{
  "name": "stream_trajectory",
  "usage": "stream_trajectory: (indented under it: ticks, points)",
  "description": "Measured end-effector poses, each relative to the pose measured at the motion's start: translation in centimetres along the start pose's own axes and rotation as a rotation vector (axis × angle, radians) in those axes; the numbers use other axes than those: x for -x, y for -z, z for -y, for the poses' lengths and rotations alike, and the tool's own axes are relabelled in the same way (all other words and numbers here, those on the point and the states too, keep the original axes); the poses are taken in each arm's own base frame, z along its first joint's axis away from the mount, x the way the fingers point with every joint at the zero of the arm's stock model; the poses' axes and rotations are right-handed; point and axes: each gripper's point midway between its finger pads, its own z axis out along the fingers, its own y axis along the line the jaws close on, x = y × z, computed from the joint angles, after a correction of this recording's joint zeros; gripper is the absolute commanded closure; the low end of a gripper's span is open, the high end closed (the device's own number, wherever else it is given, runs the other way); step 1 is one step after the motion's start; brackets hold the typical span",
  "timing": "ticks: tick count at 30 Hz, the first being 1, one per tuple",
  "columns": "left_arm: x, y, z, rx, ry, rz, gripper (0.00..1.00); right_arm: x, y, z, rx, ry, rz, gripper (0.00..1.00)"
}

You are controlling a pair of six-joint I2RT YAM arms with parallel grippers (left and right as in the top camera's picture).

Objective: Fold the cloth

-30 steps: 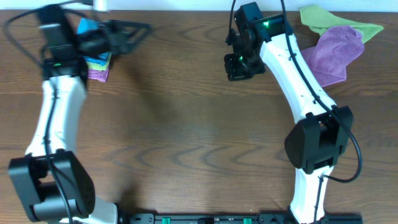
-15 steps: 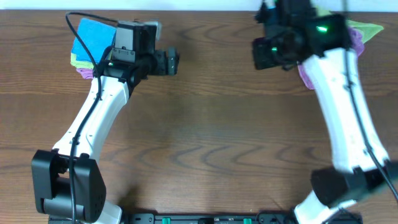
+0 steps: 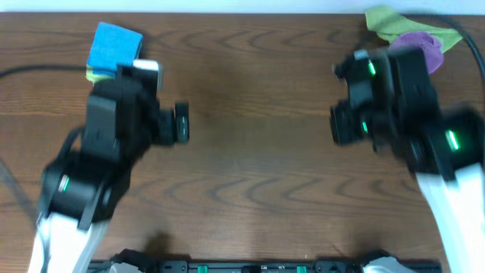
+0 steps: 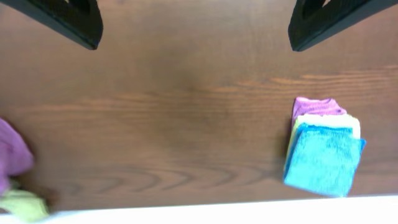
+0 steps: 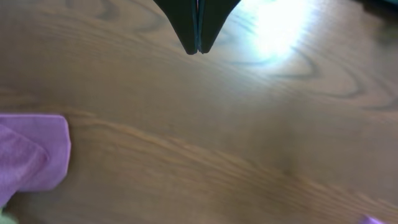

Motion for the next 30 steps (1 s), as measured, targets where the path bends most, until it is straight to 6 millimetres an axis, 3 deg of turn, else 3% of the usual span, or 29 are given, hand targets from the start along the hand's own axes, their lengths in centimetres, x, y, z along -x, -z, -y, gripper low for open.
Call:
stream_trajectory:
  ticks: [4,6,11,12,13,14,15,18,30]
  points:
    - [-1.4,3.9,1.6,-0.035,-0.074,0.059,0.04,-3.2,3.9,-1.0,0.039,0.022,0.147,0.98]
    - [-3.4,5.2,1.7,-0.038,-0.102,0.066,0.04,-5.6,5.5,-0.9,0.048,0.019,0.215,0.99]
    - [-8.5,5.5,0.9,-0.037,-0.106,0.051,0.04,-11.3,6.0,-0.1,0.046,0.007,0.288,0.98]
    - [-9.4,5.1,0.7,-0.034,-0.099,0.040,0.04,-12.4,5.5,0.1,0.045,0.004,0.284,0.91]
    - [-10.5,4.6,0.4,-0.026,-0.092,0.027,0.04,-13.2,5.1,0.2,0.045,-0.003,0.279,0.71]
    - [-11.3,4.2,0.3,-0.020,-0.084,0.018,0.05,-14.0,4.6,0.3,0.045,-0.004,0.272,0.39]
    - [-12.0,3.7,0.1,-0.013,-0.077,0.005,0.05,-14.6,4.2,0.4,0.041,-0.003,0.266,0.01]
    - [-13.1,2.9,-0.1,-0.001,-0.060,-0.021,0.05,-15.4,3.4,0.5,0.041,-0.005,0.250,0.01]
    - [-13.0,2.8,0.0,-0.002,-0.034,-0.018,0.05,-15.5,3.2,0.5,0.043,-0.035,0.242,0.01]
